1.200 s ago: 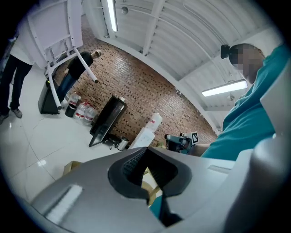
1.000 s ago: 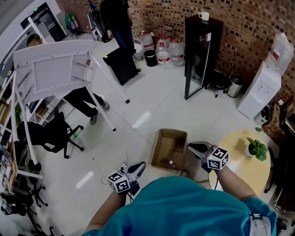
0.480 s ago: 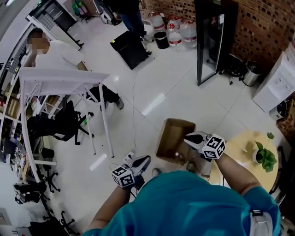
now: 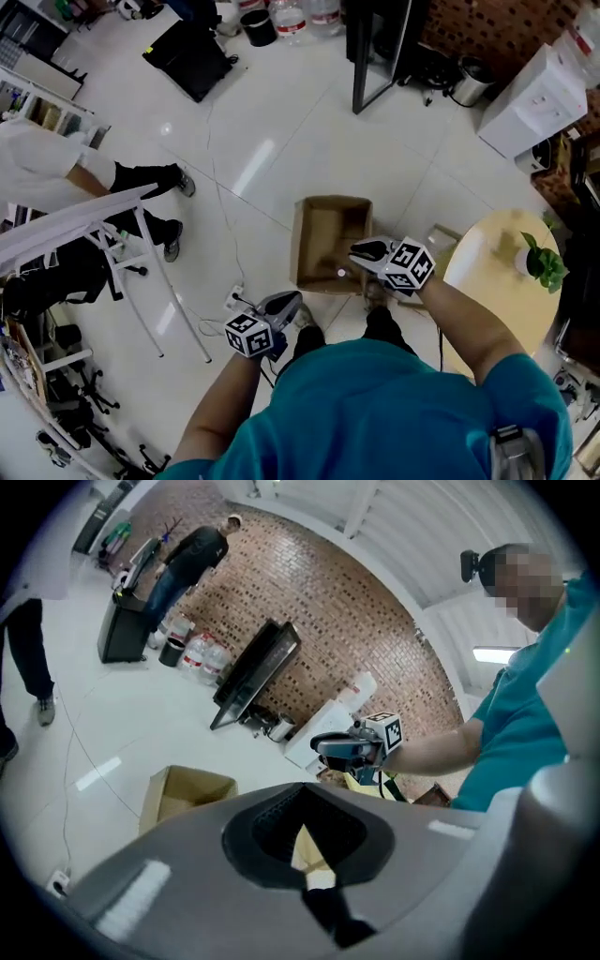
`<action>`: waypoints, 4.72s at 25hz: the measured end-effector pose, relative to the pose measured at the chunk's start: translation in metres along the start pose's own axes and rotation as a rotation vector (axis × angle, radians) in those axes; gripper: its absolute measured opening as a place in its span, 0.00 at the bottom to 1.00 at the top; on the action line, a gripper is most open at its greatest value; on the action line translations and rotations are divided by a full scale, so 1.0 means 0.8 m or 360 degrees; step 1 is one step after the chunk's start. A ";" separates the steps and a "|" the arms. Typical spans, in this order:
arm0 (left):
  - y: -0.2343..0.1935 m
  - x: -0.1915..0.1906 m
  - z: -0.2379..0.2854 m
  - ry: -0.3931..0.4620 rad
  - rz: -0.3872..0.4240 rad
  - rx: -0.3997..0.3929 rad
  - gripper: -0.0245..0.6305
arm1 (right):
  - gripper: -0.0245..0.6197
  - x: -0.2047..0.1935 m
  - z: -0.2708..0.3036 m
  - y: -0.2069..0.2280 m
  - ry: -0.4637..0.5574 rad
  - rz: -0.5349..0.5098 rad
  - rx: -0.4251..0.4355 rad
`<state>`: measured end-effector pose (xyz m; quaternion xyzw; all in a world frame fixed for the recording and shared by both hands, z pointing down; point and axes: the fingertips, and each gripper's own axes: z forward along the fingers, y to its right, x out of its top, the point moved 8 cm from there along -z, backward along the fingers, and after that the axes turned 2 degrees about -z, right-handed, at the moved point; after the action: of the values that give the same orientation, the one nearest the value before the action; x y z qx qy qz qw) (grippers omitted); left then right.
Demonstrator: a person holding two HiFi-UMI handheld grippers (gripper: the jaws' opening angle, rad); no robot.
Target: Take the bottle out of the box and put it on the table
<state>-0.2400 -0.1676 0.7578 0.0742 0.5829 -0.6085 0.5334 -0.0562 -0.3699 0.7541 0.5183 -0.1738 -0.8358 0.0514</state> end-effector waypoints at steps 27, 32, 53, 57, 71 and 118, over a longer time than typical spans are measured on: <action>-0.518 -0.225 0.247 -0.0623 -0.0592 0.0049 0.04 | 0.47 -0.551 0.470 0.306 -0.1555 -0.0213 0.0288; -0.527 -0.263 0.266 -0.0606 -0.0547 0.0045 0.04 | 0.48 -0.634 0.492 0.292 -0.1664 -0.0394 0.0208; -0.518 -0.289 0.252 -0.0553 -0.0514 0.0018 0.04 | 0.53 -0.653 0.510 0.296 -0.1758 -0.0475 0.0269; -0.499 -0.223 0.240 -0.0472 -0.0481 0.0022 0.04 | 0.53 -0.561 0.486 0.299 -0.1723 -0.0433 0.0233; -0.268 0.022 0.151 -0.0120 -0.0061 0.0056 0.04 | 0.53 -0.186 0.294 0.180 -0.1512 -0.0547 0.0104; 0.254 0.068 -0.128 -0.0100 0.0864 -0.0709 0.04 | 0.52 0.067 -0.174 -0.407 -0.1078 -0.0165 -0.0630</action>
<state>-0.1680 -0.0668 0.5590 0.0896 0.6437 -0.3045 0.6964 0.0733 -0.1130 0.5406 0.2014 0.0101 -0.9783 0.0478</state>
